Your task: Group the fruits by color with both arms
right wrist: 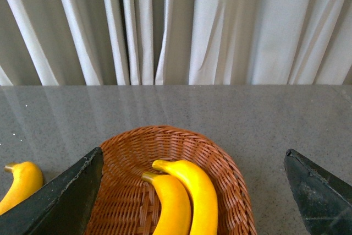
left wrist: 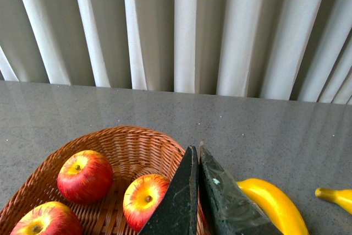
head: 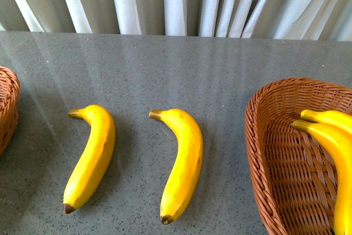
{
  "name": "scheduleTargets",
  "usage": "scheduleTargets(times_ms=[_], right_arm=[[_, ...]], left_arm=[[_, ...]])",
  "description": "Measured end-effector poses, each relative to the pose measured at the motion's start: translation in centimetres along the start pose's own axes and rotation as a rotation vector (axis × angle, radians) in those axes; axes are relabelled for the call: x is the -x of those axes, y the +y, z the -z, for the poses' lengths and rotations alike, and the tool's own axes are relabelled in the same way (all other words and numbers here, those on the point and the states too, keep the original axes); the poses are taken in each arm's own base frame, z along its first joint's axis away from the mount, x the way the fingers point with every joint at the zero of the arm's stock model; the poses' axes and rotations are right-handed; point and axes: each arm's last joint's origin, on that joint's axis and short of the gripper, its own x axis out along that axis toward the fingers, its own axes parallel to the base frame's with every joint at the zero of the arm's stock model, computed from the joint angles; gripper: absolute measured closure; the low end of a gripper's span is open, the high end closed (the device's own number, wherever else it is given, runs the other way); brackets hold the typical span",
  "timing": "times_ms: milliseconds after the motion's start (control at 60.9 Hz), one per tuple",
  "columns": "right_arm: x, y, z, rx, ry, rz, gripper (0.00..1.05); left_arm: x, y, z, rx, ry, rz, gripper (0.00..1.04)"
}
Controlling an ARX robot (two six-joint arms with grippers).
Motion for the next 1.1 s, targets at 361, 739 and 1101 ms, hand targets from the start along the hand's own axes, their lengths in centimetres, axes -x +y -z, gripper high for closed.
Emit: scheduleTargets(times_ms=[361, 739, 1101], right_arm=[[0.0, 0.0, 0.0, 0.000, 0.000, 0.000, 0.09], [0.0, 0.0, 0.0, 0.000, 0.000, 0.000, 0.09], [0.0, 0.0, 0.0, 0.000, 0.000, 0.000, 0.09]], left_arm=[[1.1, 0.0, 0.0, 0.000, -0.002, 0.000, 1.03], [2.5, 0.0, 0.4, 0.000, 0.018, 0.001, 1.03], [2.5, 0.0, 0.4, 0.000, 0.016, 0.001, 0.63]])
